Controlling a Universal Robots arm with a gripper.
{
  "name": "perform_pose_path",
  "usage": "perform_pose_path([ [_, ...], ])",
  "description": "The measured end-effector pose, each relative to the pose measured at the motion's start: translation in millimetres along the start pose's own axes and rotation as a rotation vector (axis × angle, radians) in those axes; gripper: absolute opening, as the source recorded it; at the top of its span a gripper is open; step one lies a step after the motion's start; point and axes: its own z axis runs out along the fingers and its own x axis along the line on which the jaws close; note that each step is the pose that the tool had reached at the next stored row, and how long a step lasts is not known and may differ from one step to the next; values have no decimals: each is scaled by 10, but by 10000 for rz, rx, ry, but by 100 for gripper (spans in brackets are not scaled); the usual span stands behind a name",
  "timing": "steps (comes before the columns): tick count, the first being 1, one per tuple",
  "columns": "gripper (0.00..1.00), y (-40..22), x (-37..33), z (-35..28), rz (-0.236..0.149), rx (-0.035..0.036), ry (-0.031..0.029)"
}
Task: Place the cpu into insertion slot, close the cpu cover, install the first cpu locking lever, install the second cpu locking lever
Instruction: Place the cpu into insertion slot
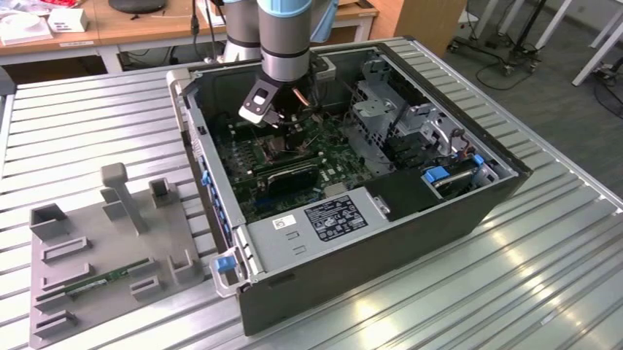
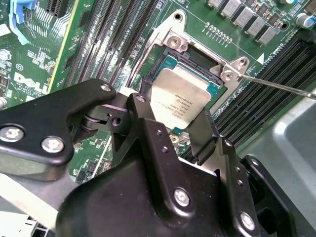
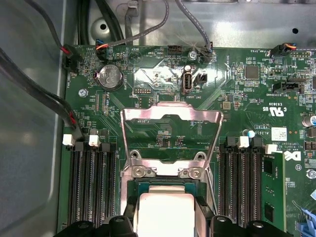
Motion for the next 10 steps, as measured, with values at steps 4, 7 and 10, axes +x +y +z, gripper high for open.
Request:
perform_pose_path([
  [4,54,-1,0,8,0,0,1],
  [7,54,-5,0,12,1,0,1],
  [10,54,-7,0,13,0,-1,1],
])
